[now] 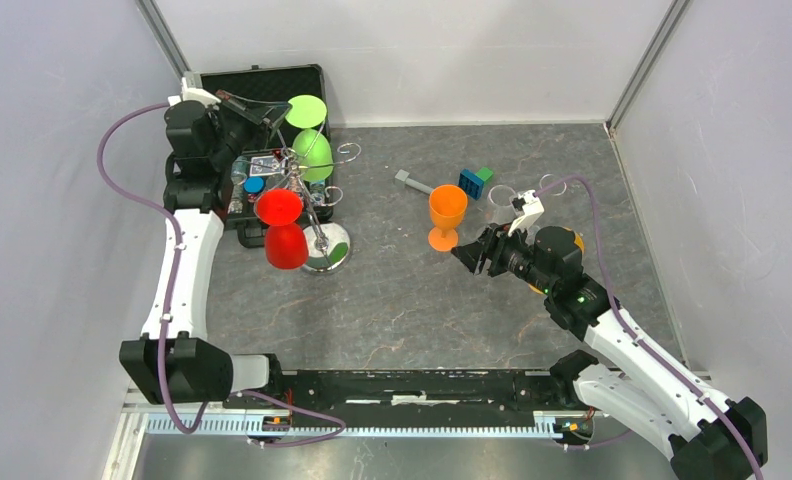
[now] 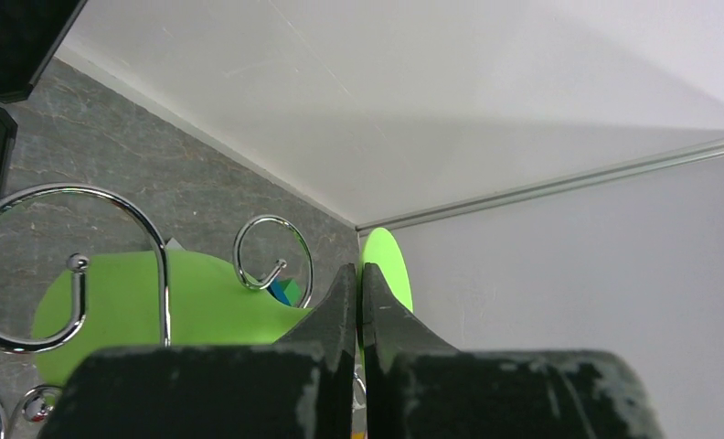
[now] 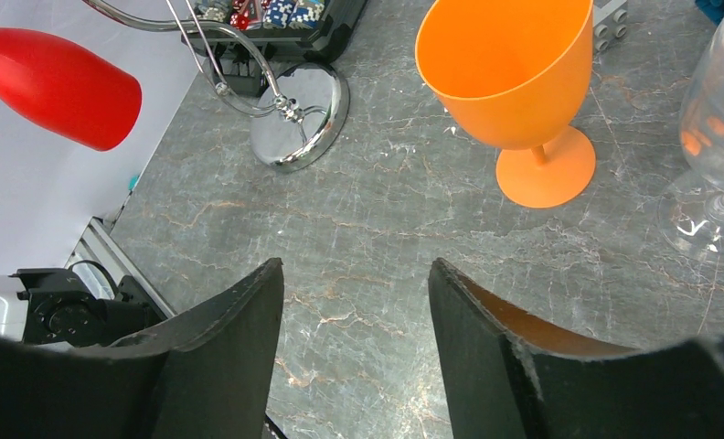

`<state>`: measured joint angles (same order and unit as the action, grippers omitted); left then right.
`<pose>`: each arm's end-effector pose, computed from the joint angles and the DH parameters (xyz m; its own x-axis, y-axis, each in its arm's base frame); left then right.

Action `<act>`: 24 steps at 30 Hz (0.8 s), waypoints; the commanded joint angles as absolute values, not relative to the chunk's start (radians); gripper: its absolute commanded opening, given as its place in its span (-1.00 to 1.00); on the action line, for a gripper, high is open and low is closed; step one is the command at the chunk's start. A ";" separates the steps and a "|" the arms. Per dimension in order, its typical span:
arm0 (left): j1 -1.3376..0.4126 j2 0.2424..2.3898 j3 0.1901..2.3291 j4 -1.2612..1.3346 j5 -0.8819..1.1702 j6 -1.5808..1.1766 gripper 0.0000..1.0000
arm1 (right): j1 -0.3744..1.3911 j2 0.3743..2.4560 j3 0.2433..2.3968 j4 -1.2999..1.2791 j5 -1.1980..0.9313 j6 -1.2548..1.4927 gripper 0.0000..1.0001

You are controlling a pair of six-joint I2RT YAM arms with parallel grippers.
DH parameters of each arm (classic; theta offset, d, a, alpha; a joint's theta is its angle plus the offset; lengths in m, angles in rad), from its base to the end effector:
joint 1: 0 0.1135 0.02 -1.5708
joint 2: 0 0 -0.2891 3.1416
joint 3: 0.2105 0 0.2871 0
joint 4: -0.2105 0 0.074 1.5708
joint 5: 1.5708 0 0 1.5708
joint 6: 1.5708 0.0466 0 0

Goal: Take the wine glass off the wine glass rack

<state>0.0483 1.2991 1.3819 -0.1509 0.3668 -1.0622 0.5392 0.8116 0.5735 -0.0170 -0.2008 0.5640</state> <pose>0.3349 -0.0005 0.4670 -0.3059 -0.8311 -0.4645 0.0927 0.4596 -0.8833 0.1873 0.1229 0.2851 -0.5405 0.2870 -0.7909 -0.4494 0.6962 0.5598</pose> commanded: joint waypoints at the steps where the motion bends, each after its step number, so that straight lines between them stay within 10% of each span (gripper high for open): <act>1: 0.078 1.258 1.378 -0.083 0.336 -1.057 -0.95 | 0.537 0.804 0.569 0.020 -0.205 0.564 0.33; 24: 0.121 1.263 1.221 0.226 0.265 -1.232 -0.95 | 0.537 0.799 0.564 0.038 -0.186 0.546 0.49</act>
<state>0.1162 1.2758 1.2152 0.0971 0.2867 -1.1877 0.5392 0.8112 0.5655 -0.0029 -0.2001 0.5606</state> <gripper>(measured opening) 0.026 0.744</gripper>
